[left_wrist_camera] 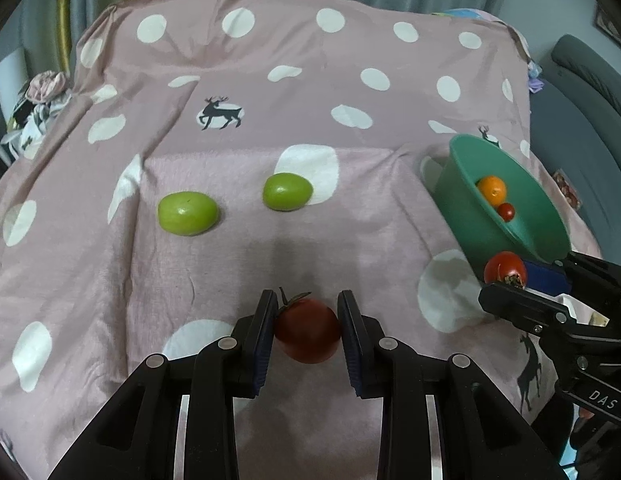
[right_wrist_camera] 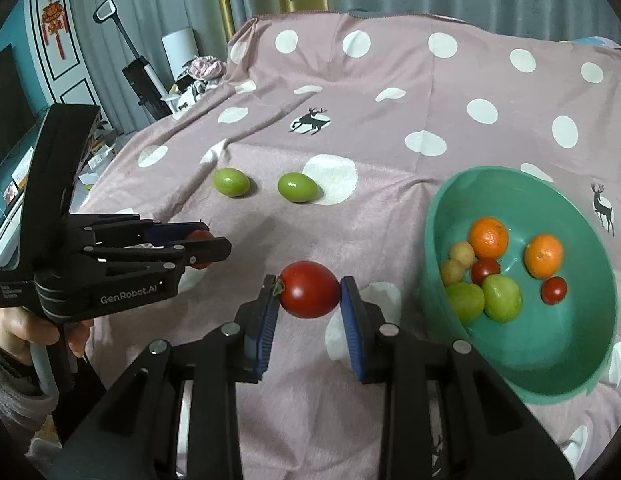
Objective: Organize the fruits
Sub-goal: 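Carry both red tomatoes toward the green bowl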
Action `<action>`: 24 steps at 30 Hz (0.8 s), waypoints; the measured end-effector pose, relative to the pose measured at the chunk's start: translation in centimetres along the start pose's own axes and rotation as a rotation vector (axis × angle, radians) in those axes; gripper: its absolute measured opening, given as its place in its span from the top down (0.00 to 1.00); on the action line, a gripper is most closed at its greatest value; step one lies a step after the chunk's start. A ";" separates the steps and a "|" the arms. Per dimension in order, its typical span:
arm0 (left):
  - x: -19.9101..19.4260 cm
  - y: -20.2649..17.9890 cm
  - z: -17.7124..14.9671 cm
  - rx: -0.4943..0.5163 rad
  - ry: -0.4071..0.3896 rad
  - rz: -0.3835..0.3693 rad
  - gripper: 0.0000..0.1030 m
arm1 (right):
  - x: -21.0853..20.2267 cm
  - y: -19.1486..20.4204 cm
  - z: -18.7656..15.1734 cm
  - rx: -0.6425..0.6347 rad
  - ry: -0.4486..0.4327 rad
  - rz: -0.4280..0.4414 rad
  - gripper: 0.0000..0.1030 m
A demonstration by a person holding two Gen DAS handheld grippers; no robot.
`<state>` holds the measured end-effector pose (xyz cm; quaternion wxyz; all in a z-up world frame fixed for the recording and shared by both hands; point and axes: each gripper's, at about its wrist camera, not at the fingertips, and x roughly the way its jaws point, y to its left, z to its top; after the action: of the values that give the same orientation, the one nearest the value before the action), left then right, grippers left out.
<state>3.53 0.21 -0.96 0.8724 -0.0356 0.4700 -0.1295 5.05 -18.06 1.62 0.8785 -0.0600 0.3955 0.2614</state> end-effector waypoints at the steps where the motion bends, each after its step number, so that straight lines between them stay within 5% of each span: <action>1: -0.2 -0.3 0.0 0.005 -0.002 0.001 0.70 | -0.2 0.0 -0.1 0.002 -0.005 0.001 0.69; 24: -1.8 -6.7 2.2 0.143 -0.058 0.014 0.70 | -5.9 -4.4 -1.7 0.127 -0.142 -0.024 0.69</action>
<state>3.06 -5.86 2.96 0.8868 0.0262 0.4343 -0.1558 2.87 -24.78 4.31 0.9093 0.0099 0.3475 0.2288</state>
